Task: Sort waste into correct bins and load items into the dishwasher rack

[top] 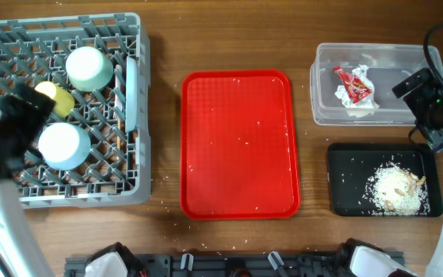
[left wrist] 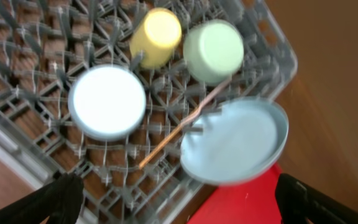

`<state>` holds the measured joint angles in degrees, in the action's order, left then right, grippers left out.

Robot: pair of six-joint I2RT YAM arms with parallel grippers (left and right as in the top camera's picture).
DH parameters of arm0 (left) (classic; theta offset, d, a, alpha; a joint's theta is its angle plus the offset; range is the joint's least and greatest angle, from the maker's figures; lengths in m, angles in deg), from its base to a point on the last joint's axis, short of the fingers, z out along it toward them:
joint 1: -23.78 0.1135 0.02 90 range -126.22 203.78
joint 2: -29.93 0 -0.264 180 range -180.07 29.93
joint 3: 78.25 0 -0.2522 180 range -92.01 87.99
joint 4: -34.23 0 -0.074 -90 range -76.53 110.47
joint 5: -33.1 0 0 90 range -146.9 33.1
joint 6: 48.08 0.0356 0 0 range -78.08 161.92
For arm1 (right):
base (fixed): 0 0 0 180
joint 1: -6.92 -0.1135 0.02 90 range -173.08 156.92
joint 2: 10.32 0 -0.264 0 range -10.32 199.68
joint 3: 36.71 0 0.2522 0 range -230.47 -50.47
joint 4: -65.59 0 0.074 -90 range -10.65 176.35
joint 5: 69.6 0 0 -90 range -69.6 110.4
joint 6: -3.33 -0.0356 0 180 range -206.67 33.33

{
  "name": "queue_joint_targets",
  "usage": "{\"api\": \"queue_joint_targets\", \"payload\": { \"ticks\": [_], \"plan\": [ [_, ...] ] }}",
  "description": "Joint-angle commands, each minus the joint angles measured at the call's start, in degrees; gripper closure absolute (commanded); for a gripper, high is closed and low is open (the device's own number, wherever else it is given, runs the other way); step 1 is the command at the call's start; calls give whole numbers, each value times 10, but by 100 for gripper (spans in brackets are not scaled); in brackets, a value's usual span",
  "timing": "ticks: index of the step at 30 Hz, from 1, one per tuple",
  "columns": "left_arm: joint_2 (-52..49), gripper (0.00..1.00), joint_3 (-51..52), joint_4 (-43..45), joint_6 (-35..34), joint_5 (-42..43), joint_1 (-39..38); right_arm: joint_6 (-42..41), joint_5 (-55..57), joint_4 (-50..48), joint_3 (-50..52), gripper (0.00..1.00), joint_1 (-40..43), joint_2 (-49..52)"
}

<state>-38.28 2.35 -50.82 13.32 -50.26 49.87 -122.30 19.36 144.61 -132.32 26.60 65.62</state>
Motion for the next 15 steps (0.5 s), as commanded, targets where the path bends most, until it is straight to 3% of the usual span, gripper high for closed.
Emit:
{"api": "queue_joint_targets", "payload": {
  "ticks": [1, 4, 9, 13, 15],
  "plan": [
    [120, 0, 145, 91, 95, -22, -72, 10, -1, -1, -2, 0, 2, 7],
    [259, 0, 345, 263, 117, -22, -139, 10, -1, -1, -2, 0, 2, 7],
    [409, 0, 601, 485, 117, -22, -202, 10, -1, -1, -2, 0, 2, 7],
    [499, 0, 724, 599, 117, -23, -230, 10, -1, -1, -2, 0, 2, 7],
    [534, 0, 752, 606, 117, -36, -236, 10, -1, -1, -2, 0, 2, 7]
  ]
}}
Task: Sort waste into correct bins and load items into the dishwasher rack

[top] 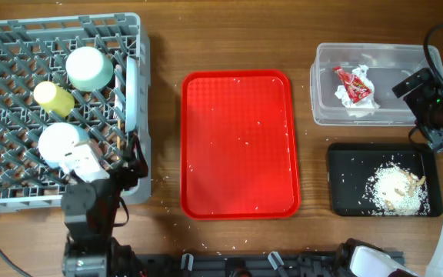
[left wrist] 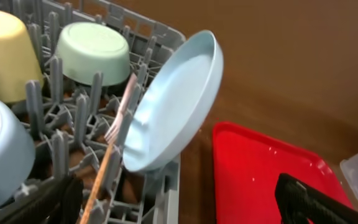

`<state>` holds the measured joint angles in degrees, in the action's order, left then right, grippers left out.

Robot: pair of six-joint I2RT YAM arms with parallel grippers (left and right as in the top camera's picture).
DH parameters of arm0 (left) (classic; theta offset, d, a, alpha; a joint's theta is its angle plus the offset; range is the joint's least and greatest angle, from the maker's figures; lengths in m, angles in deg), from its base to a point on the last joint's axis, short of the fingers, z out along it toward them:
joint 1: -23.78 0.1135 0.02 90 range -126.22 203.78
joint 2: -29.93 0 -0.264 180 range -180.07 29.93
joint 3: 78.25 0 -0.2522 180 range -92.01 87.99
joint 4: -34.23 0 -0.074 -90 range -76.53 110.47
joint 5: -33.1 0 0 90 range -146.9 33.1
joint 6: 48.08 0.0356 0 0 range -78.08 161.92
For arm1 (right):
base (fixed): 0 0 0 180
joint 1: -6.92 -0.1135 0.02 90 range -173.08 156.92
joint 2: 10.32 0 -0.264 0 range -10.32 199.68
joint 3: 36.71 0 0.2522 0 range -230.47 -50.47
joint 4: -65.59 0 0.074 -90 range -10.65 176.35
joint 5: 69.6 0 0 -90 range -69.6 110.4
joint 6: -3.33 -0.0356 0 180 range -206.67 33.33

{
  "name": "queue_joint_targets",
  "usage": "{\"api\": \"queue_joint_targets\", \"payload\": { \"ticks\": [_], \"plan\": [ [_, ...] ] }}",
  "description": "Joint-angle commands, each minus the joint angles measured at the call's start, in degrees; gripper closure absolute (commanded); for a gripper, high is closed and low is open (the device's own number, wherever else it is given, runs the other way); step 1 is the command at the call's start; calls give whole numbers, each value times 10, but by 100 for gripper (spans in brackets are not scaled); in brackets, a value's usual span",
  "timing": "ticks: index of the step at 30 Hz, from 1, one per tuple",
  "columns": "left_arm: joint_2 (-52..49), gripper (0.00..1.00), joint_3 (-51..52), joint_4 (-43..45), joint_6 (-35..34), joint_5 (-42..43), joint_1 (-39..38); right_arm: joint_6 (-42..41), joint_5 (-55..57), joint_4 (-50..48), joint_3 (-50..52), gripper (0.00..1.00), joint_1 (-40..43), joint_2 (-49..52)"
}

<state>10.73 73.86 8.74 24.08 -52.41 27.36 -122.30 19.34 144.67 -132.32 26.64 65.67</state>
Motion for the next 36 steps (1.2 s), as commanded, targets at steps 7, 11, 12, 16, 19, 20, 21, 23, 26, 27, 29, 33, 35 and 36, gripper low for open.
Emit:
{"api": "queue_joint_targets", "payload": {
  "ticks": [7, 11, 12, 16, 19, 20, 21, 23, 26, 27, 29, 33, 35, 36],
  "plan": [
    [174, 0, 108, 45, 10, -42, -40, 10, -1, -2, -2, 0, 2, 7],
    [187, 0, 138, 86, 9, -42, -41, 10, -1, -2, -2, 0, 2, 7],
    [190, 0, 138, 85, 10, -42, -41, 10, -1, -2, -2, 0, 2, 7],
    [190, 0, 138, 75, 9, -43, -41, 10, -1, -2, -2, 0, 2, 7],
    [188, 0, 138, 75, 9, -43, -41, 10, -1, -2, -2, 0, 2, 7],
    [188, 0, 138, 75, 9, -43, -41, 10, -1, -2, -2, 0, 2, 7],
    [188, 0, 138, 75, 9, -43, -41, 10, -1, -2, -2, 0, 2, 7],
    [188, 0, 138, 75, 9, -43, -41, 10, -1, -2, -2, 0, 2, 7],
    [188, 0, 138, 75, 9, -43, -41, 10, -1, -2, -2, 0, 2, 7],
    [188, 0, 138, 75, 9, -43, -41, 10, -1, -2, -2, 0, 2, 7],
    [188, 0, 138, 75, 9, -43, -41, 10, -1, -2, -2, 0, 2, 7],
    [188, 0, 138, 75, 9, -43, -41, 11, 1, -1, -2, 0, 2, 9],
    [188, 0, 138, 75, 9, -43, -41, 11, 2, -2, -2, 0, 2, 10],
    [188, 0, 138, 75, 9, -43, -41, 12, 8, -2, -2, 0, 2, 5]
  ]
}}
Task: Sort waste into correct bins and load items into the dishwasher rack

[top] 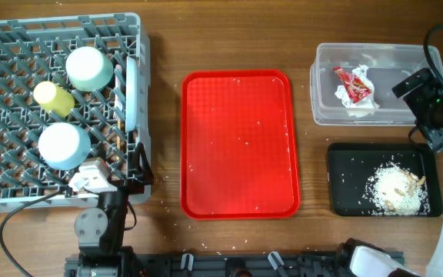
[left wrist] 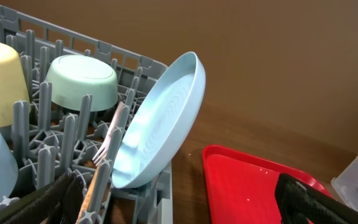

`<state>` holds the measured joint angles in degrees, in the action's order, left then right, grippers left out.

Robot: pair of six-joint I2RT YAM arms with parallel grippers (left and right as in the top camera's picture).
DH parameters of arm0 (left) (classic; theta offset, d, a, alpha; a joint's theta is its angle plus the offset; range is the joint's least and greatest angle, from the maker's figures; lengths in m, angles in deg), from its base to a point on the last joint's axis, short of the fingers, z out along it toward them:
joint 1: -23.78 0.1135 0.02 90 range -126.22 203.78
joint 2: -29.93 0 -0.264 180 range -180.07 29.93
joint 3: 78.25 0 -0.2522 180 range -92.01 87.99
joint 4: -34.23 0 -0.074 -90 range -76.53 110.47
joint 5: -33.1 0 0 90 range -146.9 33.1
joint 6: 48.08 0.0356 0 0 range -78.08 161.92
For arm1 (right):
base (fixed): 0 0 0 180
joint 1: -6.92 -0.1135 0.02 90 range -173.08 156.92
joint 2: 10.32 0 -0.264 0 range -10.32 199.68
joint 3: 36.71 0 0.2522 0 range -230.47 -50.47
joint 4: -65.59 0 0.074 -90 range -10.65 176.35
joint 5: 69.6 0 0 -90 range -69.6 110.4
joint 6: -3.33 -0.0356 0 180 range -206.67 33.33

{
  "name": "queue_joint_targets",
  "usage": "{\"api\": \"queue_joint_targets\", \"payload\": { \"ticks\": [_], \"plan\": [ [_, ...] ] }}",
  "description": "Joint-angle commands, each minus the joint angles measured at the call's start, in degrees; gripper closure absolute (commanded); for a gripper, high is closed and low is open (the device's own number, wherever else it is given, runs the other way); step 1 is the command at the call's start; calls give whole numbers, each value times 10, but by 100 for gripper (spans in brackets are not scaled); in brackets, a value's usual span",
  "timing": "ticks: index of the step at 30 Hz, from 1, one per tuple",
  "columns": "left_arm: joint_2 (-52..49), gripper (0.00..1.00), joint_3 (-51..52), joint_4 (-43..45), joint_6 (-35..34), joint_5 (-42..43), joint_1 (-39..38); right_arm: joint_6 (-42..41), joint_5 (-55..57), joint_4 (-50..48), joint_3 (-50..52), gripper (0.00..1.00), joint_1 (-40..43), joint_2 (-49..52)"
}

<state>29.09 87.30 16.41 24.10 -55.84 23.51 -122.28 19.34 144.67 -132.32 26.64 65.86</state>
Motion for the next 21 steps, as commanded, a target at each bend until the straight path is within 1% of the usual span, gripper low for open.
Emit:
{"api": "queue_joint_targets", "payload": {
  "ticks": [1, 2, 3, 5, 6, 8, 9, 11, 14, 17, 21],
  "plan": [
    [5, 0, 4, -1, 9, -9, -3, 11, 37, 0, 0, 0, 0, -12],
    [5, 0, 4, -1, 9, -9, -3, 11, 45, -3, 7, 0, -3, -31],
    [5, 0, 4, -1, 9, -9, -3, 11, 50, -25, 33, 0, -16, -76],
    [5, 0, 4, -1, 9, -9, -3, 12, 51, -121, 119, 0, -67, -170],
    [5, 0, 4, -2, 9, -9, -3, 13, 53, -202, 202, 0, -114, -242],
    [5, 0, 4, -2, 9, -9, -3, 48, 50, -315, 325, 0, -168, -348],
    [5, 0, 4, -1, 9, -9, -3, 71, 38, -369, 396, 0, -179, -411],
    [5, 0, 4, -2, 9, -9, -3, 107, 15, -429, 483, 0, -179, -490],
    [5, 0, 4, -2, 9, -9, -3, 132, -4, -480, 573, 0, -179, -589],
    [5, 0, 4, -2, 9, -9, -3, 143, -10, -521, 642, 0, -179, -676],
    [5, 0, 4, -1, 9, -9, -3, 183, -14, -588, 709, 0, -179, -720]
  ]
}}
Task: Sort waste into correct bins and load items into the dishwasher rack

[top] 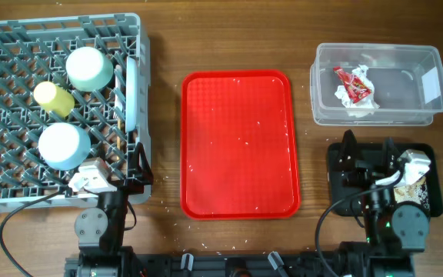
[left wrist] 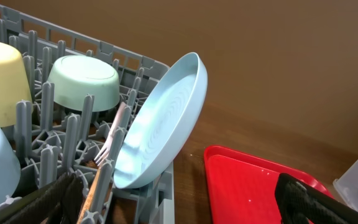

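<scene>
The grey dishwasher rack (top: pixel 6 192) holds a green cup (top: pixel 89 68), a yellow cup (top: pixel 54 98), a pale blue cup (top: pixel 63 145), a blue plate (left wrist: pixel 160 130) on edge and a wooden fork (left wrist: pixel 107 146). My left gripper (top: pixel 134 171) sits low at the rack's front right corner, open and empty. The red tray (top: pixel 237 142) carries only rice grains. A red wrapper (top: pixel 351 85) lies in the clear bin (top: pixel 406 85). My right gripper (top: pixel 368 150) rests open over the black tray (top: pixel 335 201), hiding most of its rice.
Loose rice grains are scattered on the wooden table in front of the red tray. A white crumpled tissue (top: pixel 360 108) lies with the wrapper in the clear bin. Both arm bases stand at the table's front edge.
My right arm was at the table's right edge beside the clear bin. It is now down at the front, lying over the black tray. The left arm and the rack's contents are unchanged.
My left arm was first over the rack's left side, looking down on the cups and plate. Then it was at the rack's front right corner, and then lower there, open. The right arm stayed by the clear bin until now, when it lies over the black tray.
</scene>
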`<state>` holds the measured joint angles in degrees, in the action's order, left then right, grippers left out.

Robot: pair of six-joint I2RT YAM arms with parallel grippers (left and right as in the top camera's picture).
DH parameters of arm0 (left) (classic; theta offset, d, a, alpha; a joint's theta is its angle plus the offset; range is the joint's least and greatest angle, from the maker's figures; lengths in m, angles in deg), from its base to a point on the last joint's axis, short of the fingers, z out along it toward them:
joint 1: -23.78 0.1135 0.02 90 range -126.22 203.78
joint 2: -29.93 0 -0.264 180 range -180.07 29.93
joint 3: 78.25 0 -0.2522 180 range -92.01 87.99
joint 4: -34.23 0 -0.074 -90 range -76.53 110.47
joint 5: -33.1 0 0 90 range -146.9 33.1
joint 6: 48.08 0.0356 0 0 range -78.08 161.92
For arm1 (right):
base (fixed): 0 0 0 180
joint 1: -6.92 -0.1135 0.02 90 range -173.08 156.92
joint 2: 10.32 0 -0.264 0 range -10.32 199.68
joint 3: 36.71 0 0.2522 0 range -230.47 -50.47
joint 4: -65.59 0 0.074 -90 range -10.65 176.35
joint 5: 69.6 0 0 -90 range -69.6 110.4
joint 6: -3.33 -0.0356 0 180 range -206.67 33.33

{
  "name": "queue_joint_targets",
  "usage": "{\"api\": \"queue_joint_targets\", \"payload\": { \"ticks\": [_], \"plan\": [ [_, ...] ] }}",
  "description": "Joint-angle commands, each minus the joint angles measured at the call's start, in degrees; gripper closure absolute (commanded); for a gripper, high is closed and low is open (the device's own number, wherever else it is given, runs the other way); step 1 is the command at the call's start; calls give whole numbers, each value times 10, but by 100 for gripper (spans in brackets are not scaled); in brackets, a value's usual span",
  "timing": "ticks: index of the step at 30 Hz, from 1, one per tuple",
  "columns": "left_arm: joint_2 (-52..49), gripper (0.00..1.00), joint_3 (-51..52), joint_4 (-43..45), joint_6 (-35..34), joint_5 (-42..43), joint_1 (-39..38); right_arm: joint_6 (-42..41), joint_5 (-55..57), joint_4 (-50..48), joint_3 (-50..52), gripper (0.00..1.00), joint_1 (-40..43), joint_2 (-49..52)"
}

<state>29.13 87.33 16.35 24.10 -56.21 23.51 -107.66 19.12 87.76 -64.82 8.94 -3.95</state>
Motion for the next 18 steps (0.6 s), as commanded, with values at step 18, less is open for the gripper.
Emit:
{"api": "queue_joint_targets", "payload": {
  "ticks": [18],
  "plan": [
    [4, 0, 3, -1, 9, -5, -3, 255, -52, -88, 141, 0, -3, -61]
  ]
}}
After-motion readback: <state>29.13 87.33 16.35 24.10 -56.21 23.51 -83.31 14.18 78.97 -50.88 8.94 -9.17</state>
